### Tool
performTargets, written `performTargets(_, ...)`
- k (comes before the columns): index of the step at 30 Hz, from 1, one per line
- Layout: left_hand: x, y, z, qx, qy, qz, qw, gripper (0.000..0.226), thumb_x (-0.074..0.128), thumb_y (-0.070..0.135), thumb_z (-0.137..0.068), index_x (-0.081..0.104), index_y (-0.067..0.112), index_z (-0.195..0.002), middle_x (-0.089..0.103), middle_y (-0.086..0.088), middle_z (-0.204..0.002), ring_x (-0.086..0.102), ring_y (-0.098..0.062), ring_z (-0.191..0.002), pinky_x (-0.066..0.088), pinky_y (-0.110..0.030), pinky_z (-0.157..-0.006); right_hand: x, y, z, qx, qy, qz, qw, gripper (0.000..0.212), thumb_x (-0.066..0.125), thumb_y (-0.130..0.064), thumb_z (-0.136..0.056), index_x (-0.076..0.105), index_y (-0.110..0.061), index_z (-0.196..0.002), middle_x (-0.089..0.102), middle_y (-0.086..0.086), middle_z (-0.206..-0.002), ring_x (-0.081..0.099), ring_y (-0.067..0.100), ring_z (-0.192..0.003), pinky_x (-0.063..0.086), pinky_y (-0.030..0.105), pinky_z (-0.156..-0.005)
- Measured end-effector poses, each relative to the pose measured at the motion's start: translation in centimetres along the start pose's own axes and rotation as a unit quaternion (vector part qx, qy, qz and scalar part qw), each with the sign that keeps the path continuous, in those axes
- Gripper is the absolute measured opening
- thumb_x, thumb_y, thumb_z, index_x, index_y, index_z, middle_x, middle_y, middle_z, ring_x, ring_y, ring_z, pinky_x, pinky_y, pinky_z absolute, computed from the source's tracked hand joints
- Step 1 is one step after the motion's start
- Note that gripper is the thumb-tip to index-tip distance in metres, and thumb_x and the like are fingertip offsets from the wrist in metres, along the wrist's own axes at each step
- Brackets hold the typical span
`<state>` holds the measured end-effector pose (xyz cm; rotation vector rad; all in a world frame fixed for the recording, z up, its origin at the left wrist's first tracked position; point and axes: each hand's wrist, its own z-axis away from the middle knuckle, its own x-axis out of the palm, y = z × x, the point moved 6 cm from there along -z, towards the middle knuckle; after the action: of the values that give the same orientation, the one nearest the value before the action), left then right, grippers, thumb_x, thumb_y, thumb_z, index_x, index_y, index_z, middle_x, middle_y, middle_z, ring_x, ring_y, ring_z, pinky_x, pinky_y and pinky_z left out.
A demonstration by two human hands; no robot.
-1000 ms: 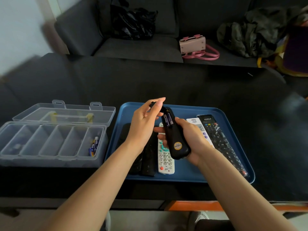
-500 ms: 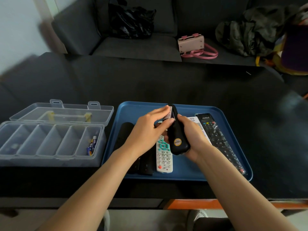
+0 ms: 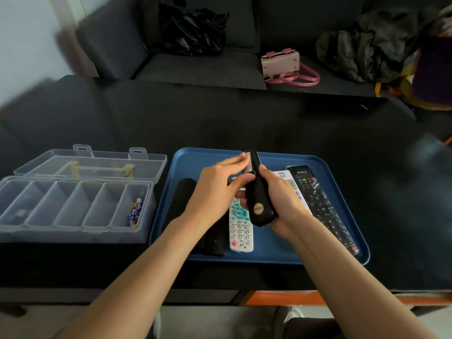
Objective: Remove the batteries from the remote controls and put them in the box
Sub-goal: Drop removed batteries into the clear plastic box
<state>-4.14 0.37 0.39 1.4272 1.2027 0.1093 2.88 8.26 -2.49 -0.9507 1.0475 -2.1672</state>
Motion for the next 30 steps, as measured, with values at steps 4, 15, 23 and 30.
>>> performTargets(4, -0.1, 0.0, 0.0, -0.001, 0.006, -0.002, 1.0, 0.047, 0.061, 0.021, -0.086, 0.049, 0.017, -0.131, 0.046, 0.004, -0.14, 0.038, -0.003, -0.129, 0.021, 0.005, -0.094, 0.0, -0.2, 0.1, -0.018, -0.004, 0.023, 1.0, 0.03, 0.037, -0.03, -0.102, 0.057, -0.009, -0.094, 0.066, 0.003, -0.057, 0.063, 0.014, -0.048, 0.049, 0.023, -0.049)
performTargets(15, 1.8, -0.2, 0.3, 0.013, -0.108, -0.037, 0.993, 0.054, 0.035, -0.004, -0.093, 0.031, 0.016, -0.143, 0.023, 0.006, -0.153, 0.018, -0.004, -0.14, 0.006, 0.007, -0.096, -0.8, -0.2, 0.2, -0.03, 0.018, 0.037, 0.999, 0.031, 0.039, -0.028, -0.101, 0.059, -0.008, -0.089, 0.065, 0.005, -0.061, 0.059, 0.013, -0.042, 0.049, 0.021, -0.043)
performTargets(23, 1.0, 0.0, 0.1, 0.027, -0.058, -0.124, 0.99, 0.057, 0.042, -0.007, -0.089, 0.039, 0.02, -0.139, 0.039, 0.004, -0.146, 0.034, -0.012, -0.135, 0.028, -0.026, -0.112, -1.7, -0.8, 0.6, -0.064, 0.046, 0.13, 0.988, 0.031, 0.036, -0.02, -0.1, 0.059, -0.001, -0.109, 0.065, 0.014, -0.091, 0.066, 0.023, -0.071, 0.057, 0.038, -0.062)
performTargets(30, 0.3, -0.2, 0.9, -0.003, -0.041, -0.165, 0.985, 0.048, 0.043, 0.001, -0.091, 0.044, 0.015, -0.137, 0.045, -0.001, -0.141, 0.04, -0.015, -0.13, 0.032, -0.03, -0.109, -2.8, -2.9, 3.0, -0.196, 0.172, 0.612, 0.746, 0.037, 0.048, -0.029, -0.095, 0.051, -0.009, -0.126, 0.057, 0.009, -0.113, 0.051, 0.021, -0.089, 0.037, 0.027, -0.07)
